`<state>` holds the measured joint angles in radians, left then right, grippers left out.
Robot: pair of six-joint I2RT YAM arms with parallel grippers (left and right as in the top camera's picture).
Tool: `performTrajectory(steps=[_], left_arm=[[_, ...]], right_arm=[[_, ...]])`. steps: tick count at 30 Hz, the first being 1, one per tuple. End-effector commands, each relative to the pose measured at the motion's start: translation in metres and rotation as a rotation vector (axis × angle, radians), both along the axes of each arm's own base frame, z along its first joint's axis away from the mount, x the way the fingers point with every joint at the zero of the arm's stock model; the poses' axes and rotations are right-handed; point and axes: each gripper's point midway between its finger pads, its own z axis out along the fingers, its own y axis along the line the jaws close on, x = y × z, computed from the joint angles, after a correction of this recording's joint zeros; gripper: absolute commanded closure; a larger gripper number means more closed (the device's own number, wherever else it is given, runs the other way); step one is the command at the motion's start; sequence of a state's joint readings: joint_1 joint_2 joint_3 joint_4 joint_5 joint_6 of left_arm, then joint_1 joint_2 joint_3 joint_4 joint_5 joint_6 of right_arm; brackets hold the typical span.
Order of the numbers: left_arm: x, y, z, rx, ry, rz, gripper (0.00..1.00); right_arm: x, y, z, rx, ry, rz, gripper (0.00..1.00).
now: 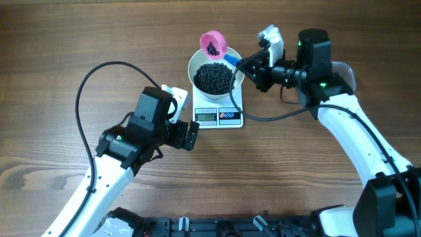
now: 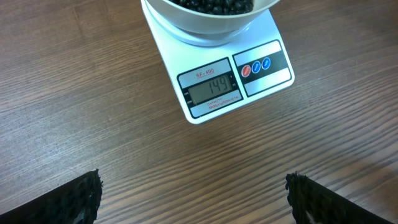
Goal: Scoop item into bowl and weigh 150g on scale
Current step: 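Tip the pink scoop over the white bowl to pour beans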
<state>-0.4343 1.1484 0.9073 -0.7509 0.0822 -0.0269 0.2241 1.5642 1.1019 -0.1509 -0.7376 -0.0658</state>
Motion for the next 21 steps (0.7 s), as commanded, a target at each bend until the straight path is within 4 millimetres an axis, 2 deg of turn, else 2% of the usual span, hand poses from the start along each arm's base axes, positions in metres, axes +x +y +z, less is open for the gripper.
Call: performTrajectory(steps=[1,6,13,16,21], left_arm=[[0.001,0.002,-0.003,0.012,0.000,-0.003,0.00],[0.001,0.002,-0.003,0.012,0.000,-0.003,0.00],[0.001,0.002,-0.003,0.012,0.000,-0.003,0.00],[0.001,0.002,-0.003,0.012,0.000,-0.003,0.00],[0.001,0.002,-0.003,0.012,0.000,-0.003,0.00]], right_arm=[[0.007,-0.009,-0.004,-0.108,-0.083,-0.028,0.96],[0.015,-0.018,-0.010,-0.180,-0.117,-0.072,0.96],[0.014,-0.019,-0.011,-0.206,-0.148,-0.049,0.96],[0.009,-0.013,-0.011,-0.196,-0.143,-0.019,0.96],[0.014,-0.020,-0.016,-0.257,-0.174,-0.040,0.96]])
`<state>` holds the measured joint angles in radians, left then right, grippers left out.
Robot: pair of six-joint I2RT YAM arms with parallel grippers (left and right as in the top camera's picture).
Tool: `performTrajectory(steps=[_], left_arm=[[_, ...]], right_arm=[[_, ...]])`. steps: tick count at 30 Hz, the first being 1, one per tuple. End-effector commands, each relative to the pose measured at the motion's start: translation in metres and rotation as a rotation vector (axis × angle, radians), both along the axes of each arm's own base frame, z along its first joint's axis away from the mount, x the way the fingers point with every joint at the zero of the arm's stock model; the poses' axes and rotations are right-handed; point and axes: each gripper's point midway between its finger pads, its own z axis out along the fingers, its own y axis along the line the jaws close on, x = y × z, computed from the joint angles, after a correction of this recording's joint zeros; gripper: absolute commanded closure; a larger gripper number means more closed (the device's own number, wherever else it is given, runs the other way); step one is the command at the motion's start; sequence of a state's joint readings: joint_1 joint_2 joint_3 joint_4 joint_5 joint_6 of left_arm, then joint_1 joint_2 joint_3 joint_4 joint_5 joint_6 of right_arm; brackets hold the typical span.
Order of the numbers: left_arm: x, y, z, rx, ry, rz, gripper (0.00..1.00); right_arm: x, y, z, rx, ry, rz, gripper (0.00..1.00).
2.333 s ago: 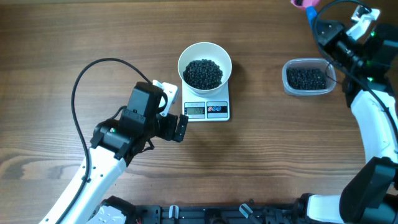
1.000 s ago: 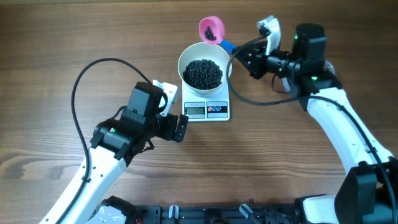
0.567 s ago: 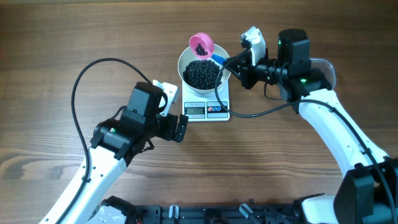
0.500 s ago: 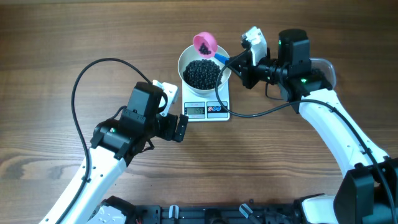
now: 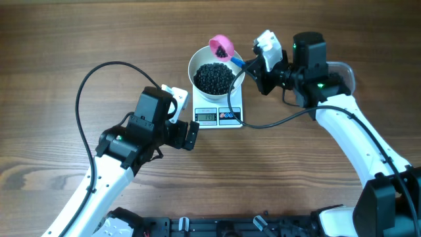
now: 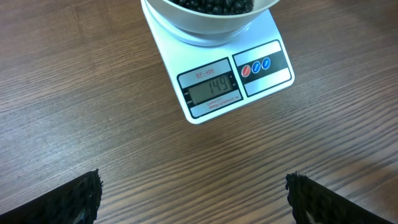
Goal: Scoop item into bowl and weigh 150g on scale
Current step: 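Tip the pink scoop over the white bowl to pour beans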
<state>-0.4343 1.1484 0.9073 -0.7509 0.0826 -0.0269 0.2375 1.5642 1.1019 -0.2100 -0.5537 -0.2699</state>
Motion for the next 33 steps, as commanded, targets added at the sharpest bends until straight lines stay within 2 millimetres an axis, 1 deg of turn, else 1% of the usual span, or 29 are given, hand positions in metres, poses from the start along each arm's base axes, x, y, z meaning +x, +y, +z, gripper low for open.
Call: performTrajectory(steps=[1,6,9,12,16,19,20,23,27,30,33], left_arm=[[0.001,0.002,-0.003,0.013,-0.001,-0.003,0.00],[0.001,0.002,-0.003,0.013,0.000,-0.003,0.00],[0.001,0.002,-0.003,0.012,0.000,-0.003,0.00],[0.001,0.002,-0.003,0.013,-0.001,-0.003,0.00],[0.001,0.002,-0.003,0.013,-0.001,-0.003,0.00],[0.001,0.002,-0.003,0.013,-0.001,-0.003,0.00],[0.001,0.002,-0.003,0.013,-0.001,-0.003,0.00],[0.001,0.002,-0.003,0.013,-0.001,-0.003,0.00],[0.001,0.002,-0.003,0.013,-0.001,-0.003,0.00],[0.001,0.002,-0.003,0.013,-0.001,-0.003,0.00],[0.001,0.002,-0.003,0.012,0.000,-0.003,0.00]], right_arm=[[0.003,-0.001,0.006,-0.034,-0.056,0.003,0.96],[0.005,-0.002,0.007,-0.036,-0.063,-0.004,0.96],[-0.002,0.005,0.009,0.008,-0.033,0.031,0.96],[0.002,0.001,0.007,-0.012,-0.038,0.001,0.96],[-0.005,0.008,0.008,0.011,-0.024,0.043,0.96],[0.003,-0.004,0.002,-0.043,-0.031,-0.029,0.96],[0.004,-0.003,0.003,-0.041,-0.033,-0.028,0.96],[-0.007,0.009,0.006,0.007,-0.017,0.045,0.96],[-0.002,0.002,0.002,-0.026,-0.016,0.002,0.96],[-0.010,0.012,0.005,0.007,-0.005,0.052,0.96],[-0.007,0.006,0.001,-0.021,-0.002,0.021,0.96]])
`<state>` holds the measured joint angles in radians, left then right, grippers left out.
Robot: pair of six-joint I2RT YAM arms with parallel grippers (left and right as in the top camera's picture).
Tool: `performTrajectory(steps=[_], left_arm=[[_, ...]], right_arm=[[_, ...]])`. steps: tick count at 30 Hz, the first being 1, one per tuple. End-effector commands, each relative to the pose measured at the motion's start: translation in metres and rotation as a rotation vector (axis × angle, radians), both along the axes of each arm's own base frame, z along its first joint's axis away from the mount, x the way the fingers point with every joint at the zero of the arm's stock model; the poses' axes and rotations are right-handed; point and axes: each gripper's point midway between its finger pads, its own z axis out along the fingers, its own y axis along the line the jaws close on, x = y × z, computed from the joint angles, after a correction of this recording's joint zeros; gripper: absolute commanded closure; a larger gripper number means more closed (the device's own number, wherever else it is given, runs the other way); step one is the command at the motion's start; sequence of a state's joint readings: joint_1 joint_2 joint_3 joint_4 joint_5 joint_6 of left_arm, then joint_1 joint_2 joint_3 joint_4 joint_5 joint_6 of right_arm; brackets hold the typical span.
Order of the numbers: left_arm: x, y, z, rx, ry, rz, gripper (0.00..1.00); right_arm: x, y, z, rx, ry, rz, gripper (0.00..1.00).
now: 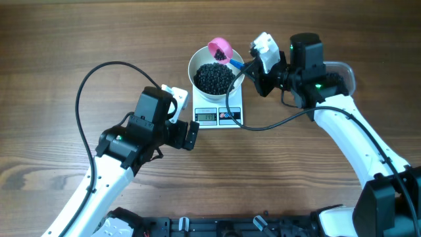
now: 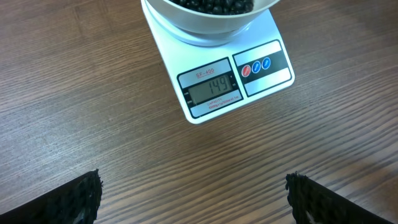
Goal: Scoop item into bowl and weigh 150g on scale
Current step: 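Tip the pink scoop over the white bowl to pour beans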
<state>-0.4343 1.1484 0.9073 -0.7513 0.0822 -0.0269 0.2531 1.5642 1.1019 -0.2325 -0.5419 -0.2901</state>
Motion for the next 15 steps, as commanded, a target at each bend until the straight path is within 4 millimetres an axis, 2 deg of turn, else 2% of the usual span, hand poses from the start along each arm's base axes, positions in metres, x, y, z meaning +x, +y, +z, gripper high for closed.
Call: performTrajectory(steps=[1,4,8,12,15], left_arm=[[0.001,0.002,-0.002,0.012,-0.001,-0.003,0.00],[0.001,0.002,-0.002,0.012,-0.001,-0.003,0.00],[0.001,0.002,-0.002,0.012,-0.001,-0.003,0.00],[0.001,0.002,-0.002,0.012,-0.001,-0.003,0.00],[0.001,0.002,-0.002,0.012,-0.001,-0.003,0.00]], right_arm=[[0.001,-0.001,0.004,-0.014,-0.013,-0.021,0.96],[-0.005,0.006,0.006,0.016,-0.002,0.023,0.96],[0.004,-0.004,0.002,-0.030,-0.017,-0.040,0.96],[-0.003,0.004,0.005,0.006,-0.001,0.007,0.96],[0.000,0.000,0.003,-0.014,-0.008,-0.016,0.96]])
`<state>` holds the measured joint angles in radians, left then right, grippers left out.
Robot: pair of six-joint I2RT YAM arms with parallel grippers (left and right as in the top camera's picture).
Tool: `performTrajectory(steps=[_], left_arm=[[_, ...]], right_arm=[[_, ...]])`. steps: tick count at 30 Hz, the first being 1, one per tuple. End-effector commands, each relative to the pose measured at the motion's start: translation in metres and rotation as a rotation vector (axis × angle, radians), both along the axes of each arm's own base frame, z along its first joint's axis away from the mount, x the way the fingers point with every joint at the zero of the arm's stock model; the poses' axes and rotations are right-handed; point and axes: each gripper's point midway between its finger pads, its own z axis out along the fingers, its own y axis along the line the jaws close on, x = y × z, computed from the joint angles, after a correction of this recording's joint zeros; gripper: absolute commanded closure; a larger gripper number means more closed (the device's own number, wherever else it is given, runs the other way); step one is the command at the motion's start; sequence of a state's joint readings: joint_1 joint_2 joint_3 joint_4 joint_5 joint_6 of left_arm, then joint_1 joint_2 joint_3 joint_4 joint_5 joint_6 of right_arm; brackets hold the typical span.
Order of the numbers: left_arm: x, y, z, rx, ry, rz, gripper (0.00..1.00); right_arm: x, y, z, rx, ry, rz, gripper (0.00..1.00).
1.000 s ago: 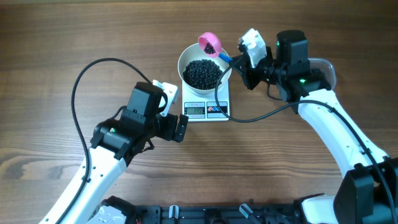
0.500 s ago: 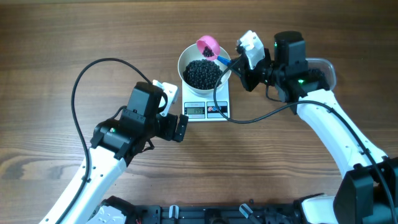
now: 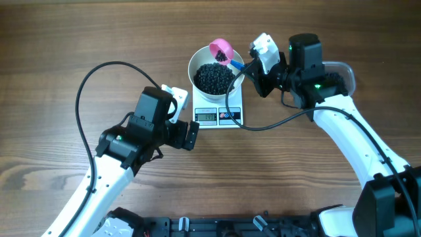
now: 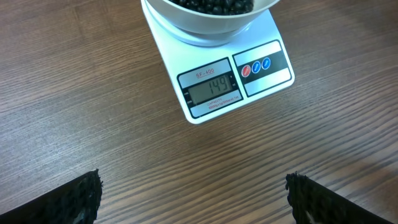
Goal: Scoop item into bowl and weigh 150g on scale
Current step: 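Tip the pink scoop over the white bowl to pour beans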
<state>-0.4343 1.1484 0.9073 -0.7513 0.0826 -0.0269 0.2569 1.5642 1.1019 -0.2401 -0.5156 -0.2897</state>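
Note:
A white bowl [image 3: 195,63] full of small black beads [image 3: 214,77] stands on a white digital scale [image 3: 220,116] whose display [image 4: 212,89] reads 149. A pink scoop [image 3: 221,49] with a blue handle, a few beads in it, hangs tilted over the bowl's far right rim. My right gripper [image 3: 253,66] is shut on the scoop's handle. My left gripper [image 4: 193,199] hovers open over bare table just in front of the scale, nothing between its fingers [image 4: 81,196].
A wooden table [image 3: 66,52] carries everything. A translucent container [image 3: 342,71] sits partly hidden behind the right arm. The left arm's black cable [image 3: 89,85] loops over the table's left side.
The scoop shows no clear movement over the bowl's far right rim. The scale still reads 149 and the left gripper has not moved.
The pink scoop was held over the bowl's far rim with beads in it. It then stood a little further right and back, and later came to rest tilted at the far right rim. The scale read 149 throughout, and the left arm stayed still.

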Motion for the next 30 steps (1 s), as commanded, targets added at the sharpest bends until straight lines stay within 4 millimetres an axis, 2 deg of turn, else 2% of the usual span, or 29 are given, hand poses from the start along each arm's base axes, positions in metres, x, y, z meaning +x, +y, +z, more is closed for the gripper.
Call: performTrajectory(steps=[1,5,8,12,16,23,26,30], left_arm=[[0.001,0.002,-0.002,0.012,-0.001,-0.003,0.00],[0.001,0.002,-0.002,0.012,-0.001,-0.003,0.00],[0.001,0.002,-0.002,0.012,-0.001,-0.003,0.00],[0.001,0.002,-0.002,0.012,-0.001,-0.003,0.00],[0.001,0.002,-0.002,0.012,-0.001,-0.003,0.00],[0.001,0.002,-0.002,0.012,-0.001,-0.003,0.00],[0.001,0.002,-0.002,0.012,-0.001,-0.003,0.00],[0.001,0.002,-0.003,0.012,0.000,-0.003,0.00]], right_arm=[[-0.002,0.003,0.006,0.011,-0.008,0.006,0.96],[-0.007,0.008,0.008,0.032,-0.002,0.045,0.96],[0.003,-0.005,0.002,-0.033,-0.018,-0.033,0.96],[-0.006,0.005,0.006,0.015,-0.002,0.030,0.96],[-0.005,0.000,0.000,-0.052,-0.037,0.043,0.96],[-0.005,0.000,0.000,-0.046,-0.028,0.035,0.96],[-0.014,0.010,0.004,0.006,-0.010,0.096,0.96],[-0.007,0.002,0.000,-0.012,0.009,0.022,0.96]])
